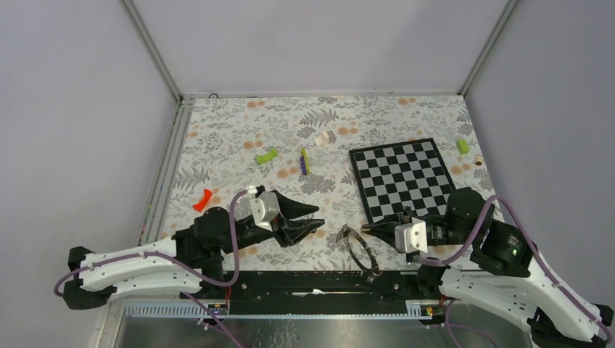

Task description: Remove the keys from the keyring

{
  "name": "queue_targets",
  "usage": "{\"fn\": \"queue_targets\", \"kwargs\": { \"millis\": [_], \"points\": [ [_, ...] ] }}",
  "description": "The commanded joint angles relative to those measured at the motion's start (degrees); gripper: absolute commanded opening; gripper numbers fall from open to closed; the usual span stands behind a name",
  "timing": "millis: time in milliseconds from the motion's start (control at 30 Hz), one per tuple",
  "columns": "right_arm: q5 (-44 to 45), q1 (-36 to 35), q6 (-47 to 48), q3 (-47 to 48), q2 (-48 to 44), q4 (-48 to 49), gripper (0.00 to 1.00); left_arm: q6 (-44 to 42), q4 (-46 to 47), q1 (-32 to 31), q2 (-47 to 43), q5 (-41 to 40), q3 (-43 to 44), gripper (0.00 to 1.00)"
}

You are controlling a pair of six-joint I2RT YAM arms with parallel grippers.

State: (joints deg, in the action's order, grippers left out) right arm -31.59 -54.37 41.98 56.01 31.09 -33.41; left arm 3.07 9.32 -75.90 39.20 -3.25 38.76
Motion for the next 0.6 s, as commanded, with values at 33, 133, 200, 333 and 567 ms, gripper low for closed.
{"fn": "queue_targets", "kwargs": {
  "millis": [33,133,200,333,567],
  "points": [
    [-4.0,-0.1,12.6,7.7,3.2,-6.5,0.00,-0.4,0.1,-0.1,-1.2,-1.0,-0.2,0.38],
    [-4.8,-0.1,15.3,10.2,4.7,-9.4,0.00,-0.3,0.7,-0.1,-0.9,-0.2,-0.6,0.37],
    [-5.6,-0.1,16.7,11.5,5.4,-11.2,0.00,-0.3,1.2,-0.1,-0.4,0.3,-0.7,0.37],
    [-8.0,-0.1,17.5,12.8,5.9,-11.9,0.00,-0.3,2.3,-0.1,0.9,2.1,-0.5,0.36],
    [-14.3,-0.1,16.4,13.3,6.6,-10.6,0.00,-0.6,2.7,-0.1,3.8,6.2,1.3,0.36]
  ]
}}
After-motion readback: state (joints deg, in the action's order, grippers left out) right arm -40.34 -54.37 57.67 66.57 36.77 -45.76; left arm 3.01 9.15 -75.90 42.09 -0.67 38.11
